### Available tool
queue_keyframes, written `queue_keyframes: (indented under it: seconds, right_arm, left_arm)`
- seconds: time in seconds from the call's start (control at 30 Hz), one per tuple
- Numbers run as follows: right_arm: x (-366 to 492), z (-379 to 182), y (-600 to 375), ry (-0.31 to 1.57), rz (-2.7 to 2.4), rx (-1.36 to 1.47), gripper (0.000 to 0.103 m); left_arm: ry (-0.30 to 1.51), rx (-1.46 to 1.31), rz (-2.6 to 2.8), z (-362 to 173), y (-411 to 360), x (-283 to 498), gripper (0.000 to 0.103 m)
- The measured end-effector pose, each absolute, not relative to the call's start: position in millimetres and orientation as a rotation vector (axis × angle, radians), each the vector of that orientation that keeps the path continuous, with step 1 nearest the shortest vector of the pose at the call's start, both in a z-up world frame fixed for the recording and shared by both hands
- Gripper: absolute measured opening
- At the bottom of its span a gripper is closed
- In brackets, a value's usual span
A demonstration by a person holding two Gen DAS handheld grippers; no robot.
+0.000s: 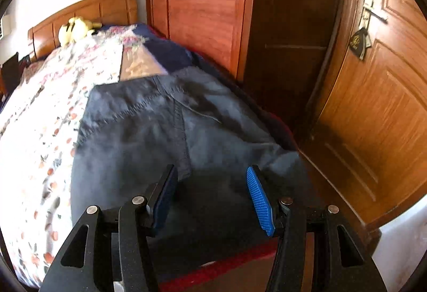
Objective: Fold large clothes
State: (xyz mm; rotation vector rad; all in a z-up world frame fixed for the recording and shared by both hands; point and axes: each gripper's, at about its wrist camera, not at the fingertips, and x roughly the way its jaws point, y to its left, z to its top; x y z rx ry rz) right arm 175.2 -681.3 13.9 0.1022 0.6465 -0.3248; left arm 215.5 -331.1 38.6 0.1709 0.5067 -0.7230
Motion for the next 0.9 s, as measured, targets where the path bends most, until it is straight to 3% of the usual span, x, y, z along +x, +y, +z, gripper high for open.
queue_keyframes:
  seconds: [0.43, 0.9]
  right_arm:
    - [122.3, 47.8, -532.7, 0.509, -0.062, 0.055, 0.079]
    - [87.8, 50.7, -397.6, 0.495, 0.216, 0.033, 0.081]
  left_arm:
    - [0.502, 0.124, -0.637, 39.0, -268.2, 177.8, 0.09]
    - [0.516, 0.119, -0.422, 26.0, -184.0, 143.8, 0.09]
